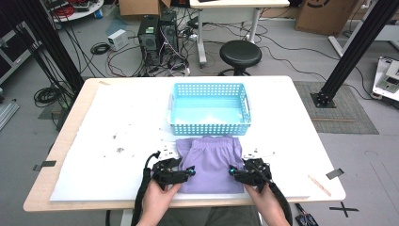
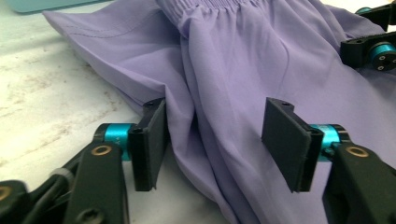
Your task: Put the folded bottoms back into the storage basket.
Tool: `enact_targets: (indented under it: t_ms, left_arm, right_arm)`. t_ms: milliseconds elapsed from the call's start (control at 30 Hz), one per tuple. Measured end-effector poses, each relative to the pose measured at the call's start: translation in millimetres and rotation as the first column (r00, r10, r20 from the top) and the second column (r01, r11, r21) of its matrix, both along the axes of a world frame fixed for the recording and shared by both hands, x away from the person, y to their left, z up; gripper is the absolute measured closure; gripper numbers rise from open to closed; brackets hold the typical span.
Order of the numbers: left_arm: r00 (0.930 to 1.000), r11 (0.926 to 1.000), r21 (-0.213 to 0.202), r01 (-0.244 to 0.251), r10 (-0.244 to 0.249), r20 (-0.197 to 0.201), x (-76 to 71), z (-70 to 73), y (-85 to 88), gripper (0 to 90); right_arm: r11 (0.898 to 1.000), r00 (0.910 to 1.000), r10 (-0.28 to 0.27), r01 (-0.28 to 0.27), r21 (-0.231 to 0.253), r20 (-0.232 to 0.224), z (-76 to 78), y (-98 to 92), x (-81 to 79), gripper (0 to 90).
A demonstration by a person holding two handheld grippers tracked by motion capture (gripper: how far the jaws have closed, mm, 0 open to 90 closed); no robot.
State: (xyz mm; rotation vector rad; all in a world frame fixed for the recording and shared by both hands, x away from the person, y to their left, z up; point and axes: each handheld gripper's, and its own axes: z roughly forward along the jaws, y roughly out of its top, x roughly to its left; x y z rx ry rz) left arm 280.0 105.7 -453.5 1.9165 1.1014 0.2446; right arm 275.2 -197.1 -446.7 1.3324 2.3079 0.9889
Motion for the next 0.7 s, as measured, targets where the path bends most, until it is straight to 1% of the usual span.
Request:
enact_targets:
  t_ms: [67, 133, 233, 300, 433, 467, 500, 567, 600, 633, 667, 700]
  left_arm:
    - [1.0, 1.0, 0.004, -0.007, 0.007, -0.002, 0.5, 0.2, 0.5, 44.3]
    - [0.9999, 0.9999, 0.002, -0.016, 0.016, -0.004, 1.6, 0.1, -0.4, 49.3]
    - [0.9996, 0.9995, 0.009, -0.03, 0.03, -0.003, 2.9, 0.0, -4.9, 57.1]
    - [0.9996, 0.9993, 0.022, -0.029, 0.029, 0.001, 4.1, 0.2, -7.7, 61.6]
    - [0.9995, 0.9991, 0.026, -0.033, 0.033, 0.002, 5.0, 0.1, -10.2, 69.5]
    - [0.9997, 0.9995, 0.021, -0.024, 0.024, -0.002, 5.7, 0.1, -9.7, 71.9]
    - [0.9999, 0.9999, 0.011, -0.008, 0.008, -0.011, 6.8, -0.2, -9.4, 76.9]
    - [0.9999, 1.0, 0.003, 0.003, -0.003, -0.014, 7.3, -0.3, -10.1, 81.7]
    - [0.9999, 1.0, 0.005, 0.007, -0.007, -0.012, 7.2, -0.1, -9.9, 82.1]
    - [0.9999, 0.9999, 0.003, 0.011, -0.011, -0.011, 7.3, 0.1, -9.5, 82.4]
    - [0.9999, 0.9999, -0.009, 0.01, -0.01, -0.011, 7.4, 0.0, -9.5, 82.6]
    - [0.9998, 0.9997, -0.009, 0.02, -0.02, -0.009, 7.9, 0.6, -7.9, 82.6]
  right_arm:
    - [1.0, 1.0, 0.007, -0.007, 0.002, 0.001, -0.1, -0.2, 0.1, 56.8]
    - [1.0, 0.9999, 0.013, -0.013, 0.0, 0.004, -0.3, 0.8, 0.3, 60.9]
    - [0.999, 0.9995, 0.03, -0.03, 0.014, -0.002, -0.3, 3.1, 2.6, 67.7]
    - [0.999, 0.9989, 0.045, -0.045, 0.024, -0.01, -0.2, 4.4, 4.6, 71.5]
    - [0.996, 0.9972, 0.071, -0.07, 0.046, -0.024, -0.1, 6.8, 8.3, 81.0]
    - [0.996, 0.9966, 0.078, -0.077, 0.044, -0.024, 0.3, 7.6, 9.0, 82.1]
    - [0.996, 0.9963, 0.084, -0.084, 0.04, -0.019, 0.4, 7.8, 9.8, 82.9]
    - [0.995, 0.9958, 0.089, -0.088, 0.044, -0.021, 0.8, 7.3, 10.3, 84.2]
    - [0.995, 0.9954, 0.093, -0.091, 0.049, -0.025, 1.2, 6.4, 10.1, 84.7]
    - [0.995, 0.9956, 0.092, -0.091, 0.048, -0.021, 1.5, 5.8, 10.0, 85.1]
    - [0.994, 0.9955, 0.093, -0.093, 0.049, -0.014, 2.2, 5.0, 9.5, 85.4]
    - [0.994, 0.9955, 0.094, -0.094, 0.053, -0.007, 3.2, 4.0, 9.0, 85.5]
